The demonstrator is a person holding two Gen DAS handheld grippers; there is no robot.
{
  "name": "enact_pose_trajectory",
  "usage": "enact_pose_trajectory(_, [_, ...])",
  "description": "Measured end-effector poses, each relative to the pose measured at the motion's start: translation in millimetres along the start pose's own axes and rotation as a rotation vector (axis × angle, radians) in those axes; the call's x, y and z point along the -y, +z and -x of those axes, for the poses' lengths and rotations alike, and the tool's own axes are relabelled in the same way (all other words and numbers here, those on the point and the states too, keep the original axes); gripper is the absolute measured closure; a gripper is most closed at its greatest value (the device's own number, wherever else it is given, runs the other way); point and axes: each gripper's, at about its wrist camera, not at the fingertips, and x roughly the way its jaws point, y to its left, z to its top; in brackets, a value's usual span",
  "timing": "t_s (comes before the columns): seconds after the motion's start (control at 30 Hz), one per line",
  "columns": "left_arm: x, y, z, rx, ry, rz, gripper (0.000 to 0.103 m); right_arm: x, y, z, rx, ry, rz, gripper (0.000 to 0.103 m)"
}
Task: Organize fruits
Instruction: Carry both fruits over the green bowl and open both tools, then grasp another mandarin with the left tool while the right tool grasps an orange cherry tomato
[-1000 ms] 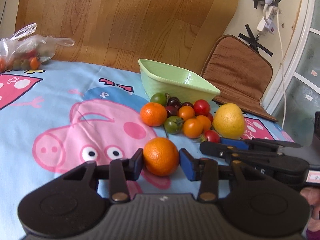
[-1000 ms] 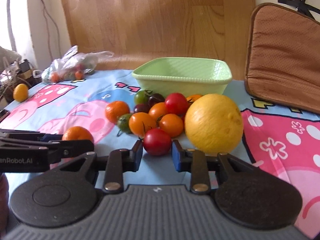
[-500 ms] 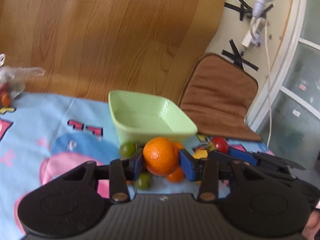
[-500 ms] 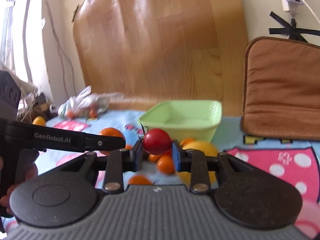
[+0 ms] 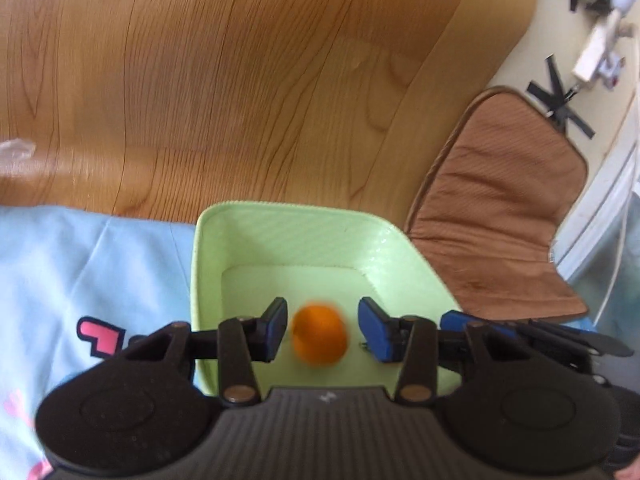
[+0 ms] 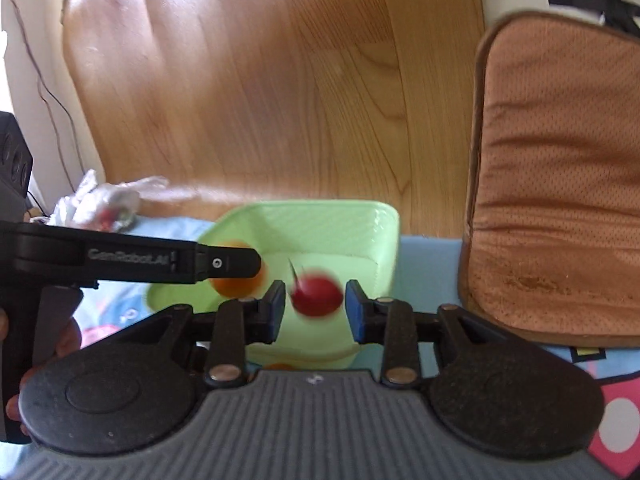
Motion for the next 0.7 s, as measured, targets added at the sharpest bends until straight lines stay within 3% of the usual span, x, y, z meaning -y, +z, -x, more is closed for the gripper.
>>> enact_pose_trajectory(0.1, [0, -2, 17, 0.036, -0.005, -0.007, 0.059, 2, -4, 5, 0.018, 0.011, -0.018, 0.064])
enact_pose_trajectory(0.27, [-16, -24, 83, 0.151, 0.008, 0.000, 0.049, -7, -8, 36, 0.092, 0.046, -0.003, 0.064])
enact_pose_trajectory(0.43, [-32, -60, 110, 0.126, 0.008, 0.044, 0.030, -31, -33, 80, 0.101, 0.169, 0.068, 0.063])
enact_pose_trajectory(0.6, [-45, -81, 97, 0.058, -0.016, 0.146, 0.032, -64, -78, 92, 0.016, 0.185, 0.157, 0.052])
enact_pose_trajectory(0.67, [-49, -87, 87, 0.034, -0.012, 0.183, 0.040, -74, -89, 86, -0.028, 0.149, 0.187, 0.052])
enact_pose_trajectory(0.7, [-50, -89, 83, 0.019, -0.012, 0.190, 0.057, -78, -92, 82, -0.043, 0.141, 0.203, 0.052])
